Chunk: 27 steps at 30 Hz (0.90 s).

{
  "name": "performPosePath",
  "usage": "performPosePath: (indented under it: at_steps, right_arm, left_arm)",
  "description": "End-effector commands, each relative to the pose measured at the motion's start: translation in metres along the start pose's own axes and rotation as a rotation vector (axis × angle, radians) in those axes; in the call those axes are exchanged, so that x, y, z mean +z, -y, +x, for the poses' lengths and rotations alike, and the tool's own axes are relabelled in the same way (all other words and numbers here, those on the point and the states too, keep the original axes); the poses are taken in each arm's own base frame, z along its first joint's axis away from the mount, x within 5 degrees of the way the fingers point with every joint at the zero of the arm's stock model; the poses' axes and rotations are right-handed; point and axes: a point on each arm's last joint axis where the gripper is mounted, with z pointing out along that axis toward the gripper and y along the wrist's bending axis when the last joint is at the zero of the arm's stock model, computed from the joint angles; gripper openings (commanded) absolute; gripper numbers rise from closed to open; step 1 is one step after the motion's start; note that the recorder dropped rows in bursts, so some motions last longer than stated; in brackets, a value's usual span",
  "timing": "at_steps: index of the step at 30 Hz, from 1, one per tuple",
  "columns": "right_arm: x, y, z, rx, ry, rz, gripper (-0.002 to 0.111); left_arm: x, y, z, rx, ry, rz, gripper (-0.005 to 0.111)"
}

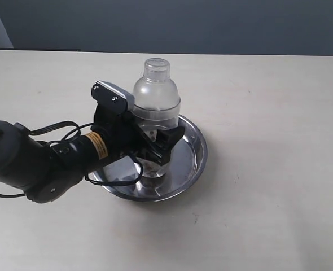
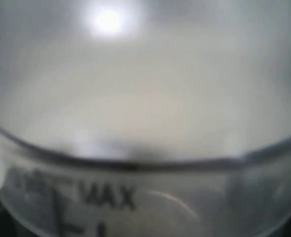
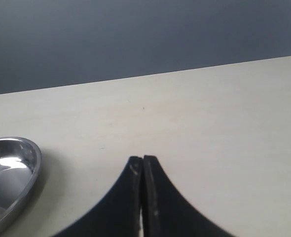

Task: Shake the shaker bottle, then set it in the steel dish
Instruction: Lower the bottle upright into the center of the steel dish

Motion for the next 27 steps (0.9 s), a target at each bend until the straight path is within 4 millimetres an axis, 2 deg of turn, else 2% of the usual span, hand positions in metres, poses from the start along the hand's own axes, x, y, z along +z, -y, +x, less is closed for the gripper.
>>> performPosePath:
  at_steps: [1, 4, 9, 18, 27]
  right_arm:
    - [0.000, 0.000, -0.001, -0.007, 0.011, -0.003, -0.001]
    - [0.000, 0.000, -0.001, -0.007, 0.011, -0.003, -0.001]
    - [0.000, 0.000, -0.001, -0.007, 0.011, -0.003, -0.001]
    - [0.000, 0.000, -0.001, -0.007, 0.009, -0.002, -0.001]
    - [0.000, 0.000, -0.001, -0.007, 0.009, -0.002, -0.001]
  left_arm:
    - [0.000, -0.002, -0.010, -0.002, 0.076, 0.008, 0.087]
    - [-0.001, -0.003, -0.013, 0.007, 0.108, 0.025, 0.097]
    - [-0.001, -0.003, -0.014, 0.006, 0.120, 0.026, 0.104]
    - [-0.003, -0.001, -0.024, 0.009, 0.198, 0.045, 0.105]
    - [-0.014, 0.004, -0.051, 0.059, 0.234, 0.038, 0.105]
